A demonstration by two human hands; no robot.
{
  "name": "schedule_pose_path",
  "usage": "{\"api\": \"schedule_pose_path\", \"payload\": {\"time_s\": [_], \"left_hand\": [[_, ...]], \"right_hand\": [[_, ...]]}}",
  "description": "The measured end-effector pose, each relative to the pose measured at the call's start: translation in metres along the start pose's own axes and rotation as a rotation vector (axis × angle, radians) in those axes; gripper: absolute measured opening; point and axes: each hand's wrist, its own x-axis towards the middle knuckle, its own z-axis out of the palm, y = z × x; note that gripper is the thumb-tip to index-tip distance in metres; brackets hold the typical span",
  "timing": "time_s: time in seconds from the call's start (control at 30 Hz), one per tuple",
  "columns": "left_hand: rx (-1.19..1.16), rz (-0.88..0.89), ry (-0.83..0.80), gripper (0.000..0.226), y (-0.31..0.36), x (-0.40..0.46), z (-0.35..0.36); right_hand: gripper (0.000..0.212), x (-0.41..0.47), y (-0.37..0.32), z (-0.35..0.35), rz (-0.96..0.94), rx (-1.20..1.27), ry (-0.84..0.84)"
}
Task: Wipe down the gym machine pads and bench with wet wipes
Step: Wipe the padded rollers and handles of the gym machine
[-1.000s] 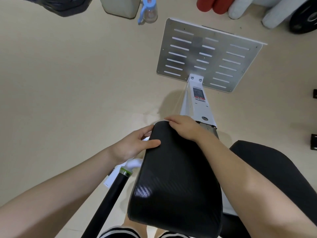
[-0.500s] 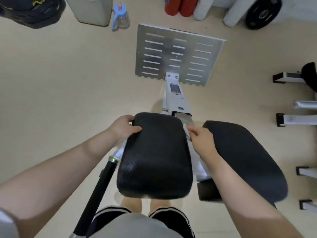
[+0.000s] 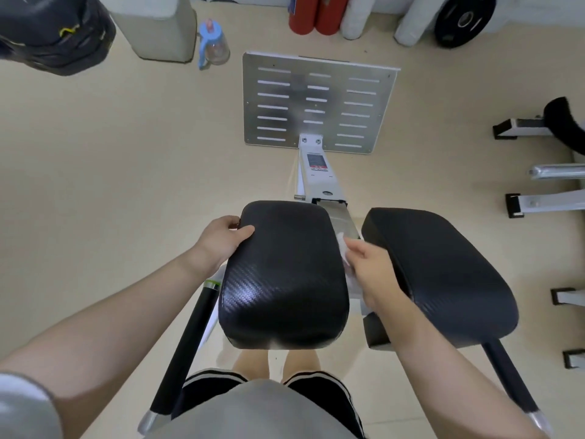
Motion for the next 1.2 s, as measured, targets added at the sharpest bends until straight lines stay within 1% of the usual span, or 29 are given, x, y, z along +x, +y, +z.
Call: {"api": "schedule_pose_path", "payload": {"time_s": [0.1, 0.13, 0.2, 0.23, 0.33, 0.4, 0.47, 0.57, 0.63, 0.7, 0.83, 0.87, 0.9, 1.0, 1.03, 1.13, 1.2], "left_hand": [[-0.203, -0.102, -0.11, 0.015, -0.004, -0.013, -0.006], [-0.261, -0.125, -0.138, 0.019, -0.007, -0.017, -0.008], [-0.337, -0.135, -0.141, 0.027, -0.015, -0.026, -0.012], [-0.359, -0.13, -0.134, 0.027, -0.019, -0.03, -0.012], [-0.39, -0.109, -0.113, 0.034, -0.029, -0.042, -0.01], [-0.403, -0.062, -0.156, 0.039, -0.035, -0.047, -0.009], [-0.451, -0.034, -0.2, 0.04, -0.037, -0.052, -0.007], [-0.526, -0.073, -0.189, 0.037, -0.037, -0.054, -0.006], [-0.501, -0.071, -0.19, 0.037, -0.041, -0.05, -0.008], [-0.457, -0.057, -0.214, 0.038, -0.044, -0.048, -0.01], [-0.356, -0.045, -0.241, 0.04, -0.045, -0.045, -0.013], [-0.344, -0.038, -0.223, 0.039, -0.045, -0.045, -0.012], [-0.345, -0.027, -0.169, 0.038, -0.046, -0.044, -0.01], [-0.308, 0.055, 0.12, 0.042, -0.047, -0.051, 0.0], [-0.305, 0.084, 0.182, 0.039, -0.049, -0.055, 0.004], [-0.447, 0.105, 0.269, 0.028, -0.063, -0.069, 0.012], [-0.557, 0.118, 0.307, 0.024, -0.075, -0.081, 0.014]], "right_hand": [[0.035, -0.032, 0.018, -0.007, -0.03, 0.032, -0.004], [0.035, -0.033, 0.02, -0.005, -0.037, 0.053, 0.002], [0.034, -0.021, 0.02, 0.004, -0.032, 0.052, 0.04], [0.033, -0.012, 0.018, 0.009, -0.024, 0.057, 0.047], [0.033, 0.012, 0.009, 0.021, -0.014, 0.137, 0.035], [0.032, 0.01, 0.007, 0.02, -0.054, 0.103, 0.045], [0.032, -0.01, 0.009, 0.011, -0.122, 0.043, 0.07], [0.031, -0.054, 0.022, -0.006, -0.242, 0.002, 0.076], [0.031, -0.074, 0.033, -0.009, -0.288, 0.023, 0.052], [0.031, -0.073, 0.039, -0.006, -0.272, 0.076, 0.069], [0.032, -0.046, 0.032, 0.005, -0.249, 0.004, 0.112], [0.032, -0.042, 0.032, 0.006, -0.255, -0.009, 0.119], [0.031, -0.043, 0.034, 0.006, -0.267, -0.013, 0.122], [0.03, -0.062, 0.055, 0.003, -0.31, 0.0, 0.158], [0.029, -0.071, 0.066, 0.001, -0.31, 0.014, 0.182], [0.028, -0.086, 0.102, 0.004, -0.265, 0.082, 0.229], [0.028, -0.086, 0.124, 0.014, -0.182, 0.144, 0.214]]}}
